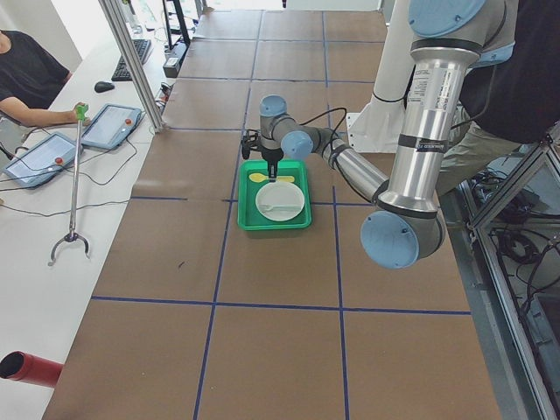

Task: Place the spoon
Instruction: 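Lift the yellow spoon off the plate with the left gripper, then carry the spoon beside the plate and lower it onto the tray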

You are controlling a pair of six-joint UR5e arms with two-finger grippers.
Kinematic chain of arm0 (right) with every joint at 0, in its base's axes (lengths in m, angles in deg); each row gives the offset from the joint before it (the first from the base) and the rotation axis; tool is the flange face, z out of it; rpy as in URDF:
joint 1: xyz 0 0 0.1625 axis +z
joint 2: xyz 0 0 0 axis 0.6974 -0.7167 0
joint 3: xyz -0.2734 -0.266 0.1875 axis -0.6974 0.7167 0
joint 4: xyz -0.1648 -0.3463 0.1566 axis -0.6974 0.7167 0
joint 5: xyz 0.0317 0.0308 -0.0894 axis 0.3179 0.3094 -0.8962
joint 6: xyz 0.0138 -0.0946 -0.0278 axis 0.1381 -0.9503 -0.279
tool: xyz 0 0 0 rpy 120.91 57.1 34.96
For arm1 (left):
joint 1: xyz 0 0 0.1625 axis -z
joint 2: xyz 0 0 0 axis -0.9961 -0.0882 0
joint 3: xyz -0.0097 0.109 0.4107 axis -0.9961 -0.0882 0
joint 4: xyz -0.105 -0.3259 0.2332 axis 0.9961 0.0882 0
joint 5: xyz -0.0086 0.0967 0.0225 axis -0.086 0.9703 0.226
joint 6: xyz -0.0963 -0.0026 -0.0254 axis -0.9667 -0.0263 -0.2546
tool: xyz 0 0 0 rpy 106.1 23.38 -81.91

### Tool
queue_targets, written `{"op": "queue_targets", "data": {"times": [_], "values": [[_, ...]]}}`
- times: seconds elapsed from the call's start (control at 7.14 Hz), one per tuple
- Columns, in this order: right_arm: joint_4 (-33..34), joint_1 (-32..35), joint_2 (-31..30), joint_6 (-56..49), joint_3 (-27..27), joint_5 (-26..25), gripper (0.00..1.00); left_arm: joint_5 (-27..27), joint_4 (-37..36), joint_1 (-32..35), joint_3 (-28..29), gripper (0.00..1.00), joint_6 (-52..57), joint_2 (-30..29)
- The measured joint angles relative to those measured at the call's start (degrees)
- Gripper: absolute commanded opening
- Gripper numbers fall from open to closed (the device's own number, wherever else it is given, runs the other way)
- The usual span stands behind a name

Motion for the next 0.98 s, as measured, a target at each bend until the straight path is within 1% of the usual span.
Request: {"op": "queue_targets", "data": {"times": [0.28, 0.56, 0.98], "values": [[0.0, 0.0, 0.0, 0.0, 0.0, 0.0, 1.00, -0.1, -1.3, -0.9, 3.6, 0.00, -3.3, -5.5], [0.1, 0.0, 0.0, 0.0, 0.0, 0.0, 1.00, -0.1, -1.1, -4.4, 7.4, 0.00, -8.6, -10.1], [0.0, 0.0, 0.0, 0.0, 0.0, 0.0, 1.00, 1.3, 2.4, -7.7, 11.7, 0.00, -11.0, -11.3]]}}
